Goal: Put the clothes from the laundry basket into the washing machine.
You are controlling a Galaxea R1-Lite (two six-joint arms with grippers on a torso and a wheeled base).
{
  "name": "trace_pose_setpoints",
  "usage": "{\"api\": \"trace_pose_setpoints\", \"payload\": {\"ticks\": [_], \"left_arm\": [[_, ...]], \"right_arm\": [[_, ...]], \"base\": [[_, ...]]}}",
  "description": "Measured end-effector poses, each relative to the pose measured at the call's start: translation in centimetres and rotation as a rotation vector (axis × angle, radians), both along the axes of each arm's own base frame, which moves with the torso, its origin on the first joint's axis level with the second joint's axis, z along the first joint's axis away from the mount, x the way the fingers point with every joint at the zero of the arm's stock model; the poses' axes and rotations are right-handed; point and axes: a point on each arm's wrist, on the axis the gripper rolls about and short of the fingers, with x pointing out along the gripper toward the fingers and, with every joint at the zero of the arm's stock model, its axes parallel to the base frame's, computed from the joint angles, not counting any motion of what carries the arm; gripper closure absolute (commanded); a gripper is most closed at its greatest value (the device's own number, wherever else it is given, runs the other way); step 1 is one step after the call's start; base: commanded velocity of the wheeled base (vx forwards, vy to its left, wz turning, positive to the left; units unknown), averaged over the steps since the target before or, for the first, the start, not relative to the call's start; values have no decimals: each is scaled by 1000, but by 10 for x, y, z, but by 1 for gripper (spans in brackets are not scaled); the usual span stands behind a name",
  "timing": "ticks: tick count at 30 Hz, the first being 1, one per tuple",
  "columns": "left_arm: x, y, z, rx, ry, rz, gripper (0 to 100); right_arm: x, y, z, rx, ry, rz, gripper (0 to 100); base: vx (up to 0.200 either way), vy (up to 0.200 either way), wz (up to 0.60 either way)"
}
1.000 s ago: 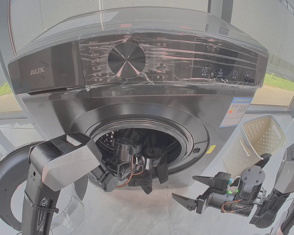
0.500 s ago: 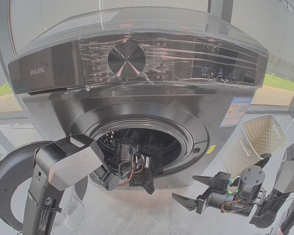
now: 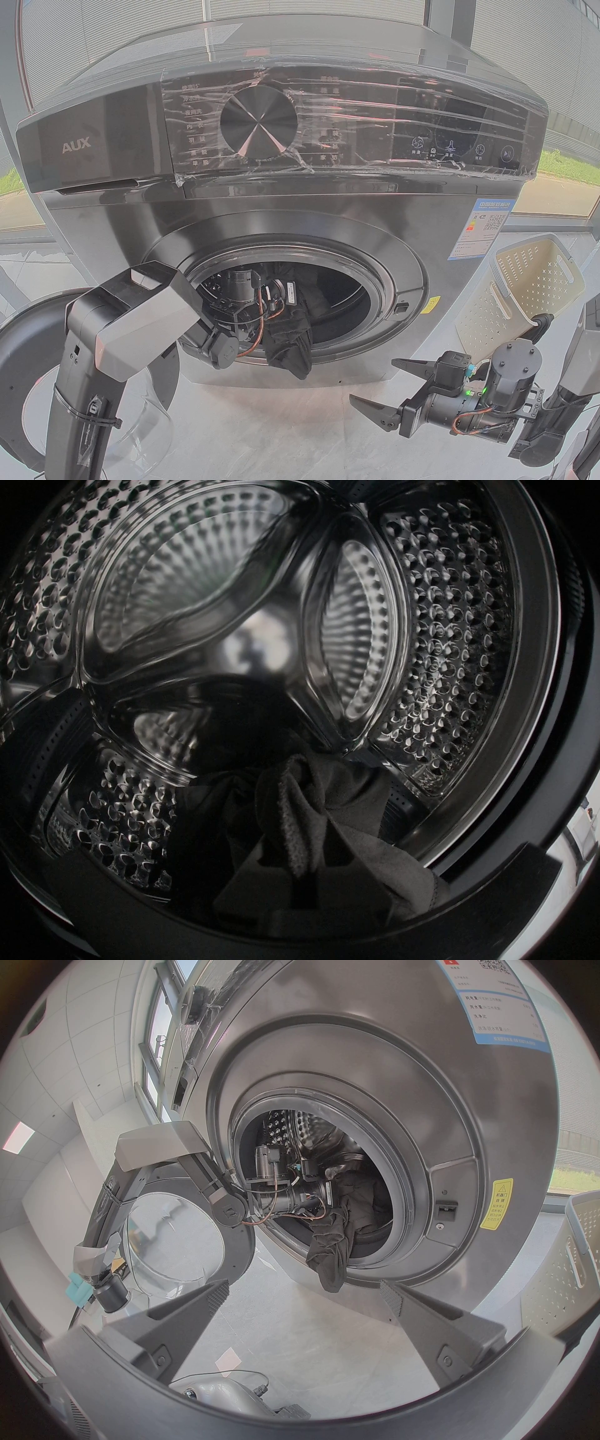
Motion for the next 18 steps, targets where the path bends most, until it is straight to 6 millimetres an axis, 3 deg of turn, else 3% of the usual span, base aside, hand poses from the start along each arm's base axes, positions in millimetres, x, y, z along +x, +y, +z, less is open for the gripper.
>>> {"api": "trace_pose_setpoints", "payload": {"ticks": [1, 7, 18], "left_arm": [[1, 0, 1, -1, -2, 1, 0], [-1, 0, -3, 1, 9, 0, 0], [-35, 6, -22, 92, 196, -69, 0]], "right_arm": [[0, 0, 0, 1, -1, 0, 0], [0, 0, 0, 1, -1, -1, 0], [0, 0, 0, 2, -1, 0, 0]], "base": [[0, 0, 0], [0, 0, 0], [0, 0, 0]]}}
